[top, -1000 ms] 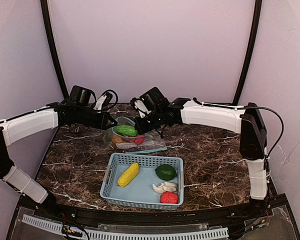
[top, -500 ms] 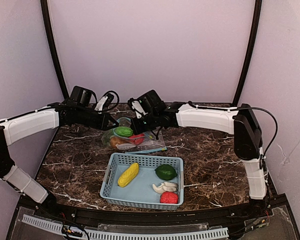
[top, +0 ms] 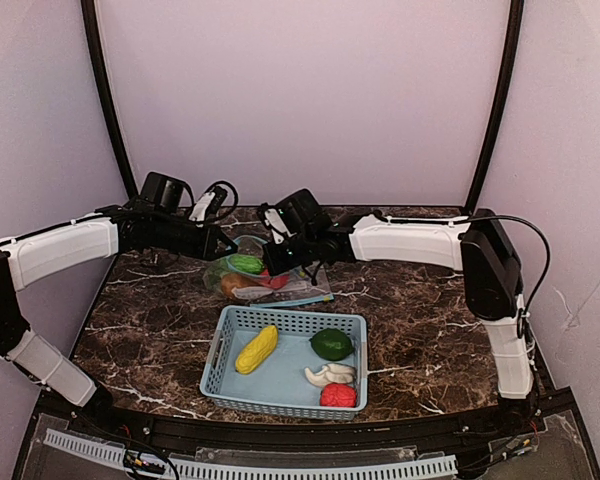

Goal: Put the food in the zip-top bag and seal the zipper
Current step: Adjust the fake vegetable in the zipper food storage bag.

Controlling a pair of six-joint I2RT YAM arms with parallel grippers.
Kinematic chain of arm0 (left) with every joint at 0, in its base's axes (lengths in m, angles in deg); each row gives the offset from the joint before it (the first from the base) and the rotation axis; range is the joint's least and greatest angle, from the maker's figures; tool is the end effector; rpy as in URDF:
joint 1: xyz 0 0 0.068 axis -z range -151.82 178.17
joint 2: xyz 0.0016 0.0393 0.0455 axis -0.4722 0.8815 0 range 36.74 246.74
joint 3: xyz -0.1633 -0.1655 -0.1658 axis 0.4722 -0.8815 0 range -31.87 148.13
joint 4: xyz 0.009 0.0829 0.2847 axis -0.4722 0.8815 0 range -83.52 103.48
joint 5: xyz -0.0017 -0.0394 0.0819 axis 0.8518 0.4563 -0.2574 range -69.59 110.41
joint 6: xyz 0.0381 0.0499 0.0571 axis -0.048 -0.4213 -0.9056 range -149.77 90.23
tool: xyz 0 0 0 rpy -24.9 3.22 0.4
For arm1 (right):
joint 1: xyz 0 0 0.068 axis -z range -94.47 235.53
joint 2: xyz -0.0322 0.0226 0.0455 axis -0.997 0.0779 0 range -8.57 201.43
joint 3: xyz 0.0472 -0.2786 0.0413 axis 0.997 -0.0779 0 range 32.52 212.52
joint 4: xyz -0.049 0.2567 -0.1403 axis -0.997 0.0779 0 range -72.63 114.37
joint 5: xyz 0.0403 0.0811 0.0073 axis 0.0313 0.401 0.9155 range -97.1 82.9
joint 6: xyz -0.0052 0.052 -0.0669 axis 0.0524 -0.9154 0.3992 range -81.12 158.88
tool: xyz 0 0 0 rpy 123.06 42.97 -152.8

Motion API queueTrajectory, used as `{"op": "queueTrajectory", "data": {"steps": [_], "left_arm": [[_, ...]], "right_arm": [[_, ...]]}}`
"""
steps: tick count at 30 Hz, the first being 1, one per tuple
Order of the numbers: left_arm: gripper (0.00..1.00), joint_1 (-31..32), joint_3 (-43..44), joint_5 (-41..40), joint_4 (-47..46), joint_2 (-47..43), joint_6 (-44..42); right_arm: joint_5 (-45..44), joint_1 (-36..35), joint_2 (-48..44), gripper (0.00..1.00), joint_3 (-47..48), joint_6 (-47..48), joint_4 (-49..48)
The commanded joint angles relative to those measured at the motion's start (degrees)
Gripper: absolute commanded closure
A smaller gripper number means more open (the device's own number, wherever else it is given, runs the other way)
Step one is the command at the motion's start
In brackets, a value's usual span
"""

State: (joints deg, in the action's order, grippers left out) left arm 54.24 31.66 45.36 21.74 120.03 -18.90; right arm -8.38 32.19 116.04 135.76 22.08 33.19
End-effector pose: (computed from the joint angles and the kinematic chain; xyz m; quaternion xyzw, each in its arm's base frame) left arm 0.3360 -0.1993 0.2685 0.2134 0.8454 -0.3245 0.3668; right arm 0.3478 0.4647 0.2048 -0.2761 0.8520 0.2473 0.3697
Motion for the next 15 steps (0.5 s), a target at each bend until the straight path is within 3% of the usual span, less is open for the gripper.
{"op": "queueTrajectory", "data": {"steps": [1, 11, 15], "left_arm": [[0.99, -0.4, -0.6, 2.7, -1.3, -0.5, 0.7], [0.99, -0.6, -0.6, 0.2, -0.6, -1.5, 0.7], [0.99, -1.7, -0.7, -0.3, -0.6, -2.2, 0.6]], "right_arm": [[0.9, -0.5, 0.6, 1.0, 0.3, -0.1, -2.5], [-2.0, -1.1, 1.5, 1.0, 2.0, 1.0, -1.0], [-2.8, -1.1, -1.4, 0.88, 1.1, 2.1, 0.0]]}}
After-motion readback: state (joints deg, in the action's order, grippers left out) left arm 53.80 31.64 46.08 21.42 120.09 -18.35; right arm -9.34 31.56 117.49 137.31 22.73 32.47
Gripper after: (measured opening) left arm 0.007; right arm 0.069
